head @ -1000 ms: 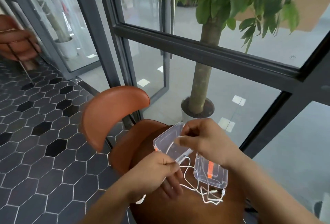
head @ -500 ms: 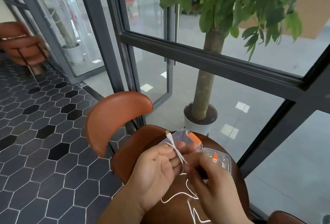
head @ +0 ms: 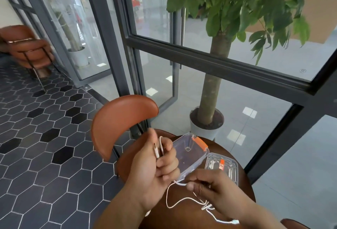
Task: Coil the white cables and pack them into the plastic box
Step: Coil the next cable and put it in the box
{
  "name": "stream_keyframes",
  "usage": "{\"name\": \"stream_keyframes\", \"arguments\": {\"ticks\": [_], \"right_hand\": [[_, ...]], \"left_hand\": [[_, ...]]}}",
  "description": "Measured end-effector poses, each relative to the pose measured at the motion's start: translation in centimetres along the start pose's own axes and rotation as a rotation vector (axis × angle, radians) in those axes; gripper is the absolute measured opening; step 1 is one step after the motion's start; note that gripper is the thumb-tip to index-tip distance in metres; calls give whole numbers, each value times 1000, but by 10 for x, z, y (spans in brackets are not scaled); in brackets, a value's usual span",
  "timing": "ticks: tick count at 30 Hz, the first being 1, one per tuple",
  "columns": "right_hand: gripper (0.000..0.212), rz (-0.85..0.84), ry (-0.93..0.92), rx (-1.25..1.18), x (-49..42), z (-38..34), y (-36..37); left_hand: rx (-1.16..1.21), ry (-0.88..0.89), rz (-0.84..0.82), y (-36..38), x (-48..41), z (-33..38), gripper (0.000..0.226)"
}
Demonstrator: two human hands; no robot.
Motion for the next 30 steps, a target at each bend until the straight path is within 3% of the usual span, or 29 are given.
{"name": "stream_keyframes", "arguments": {"ticks": [3, 6, 9, 13, 15, 17, 21, 23, 26, 28, 30], "right_hand": [[26, -118, 11, -8, -2, -2, 3], [30, -229, 132, 93, -3, 6, -5], [34, -361, 319, 111, -4, 17, -18], [21, -503, 418, 90, -16, 16, -34], [34, -507, 413, 191, -29, 7, -37], [35, -392, 370, 255, -45, -11, -41], [28, -98, 293, 33, -63, -58, -53], [26, -26, 245, 119, -57, -74, -50], [18, 174, 144, 438, -42, -81, -40], [10, 297, 67, 479, -32, -83, -27], [21, 381, -27, 414, -25, -82, -10]], "left_hand": [[24, -29, -73, -4, 1, 3, 78], [42, 57, -116, -14, 2, 7, 53], [0, 119, -172, -21, 3, 12, 50], [-101, 9, -311, -16, 11, 8, 24], [-237, -75, -410, -7, 15, 0, 23], [-399, -200, -469, -2, 16, -8, 25], [-593, -259, -345, -2, 8, -16, 24], [-567, -199, -282, -5, 4, -15, 26], [-510, -56, -184, -10, -4, -16, 36], [-369, 21, -122, -9, -8, -19, 39], [-250, 71, -78, -8, -12, -19, 42]]}}
Point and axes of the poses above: each hand's wrist, its own x-axis away from the middle knuckle, its own y-axis out of the palm, z = x × y, the point moved 3 cm from there along -x, towards the middle knuckle, and after that the axes turned 5 degrees about -x, right-handed, at the moved point
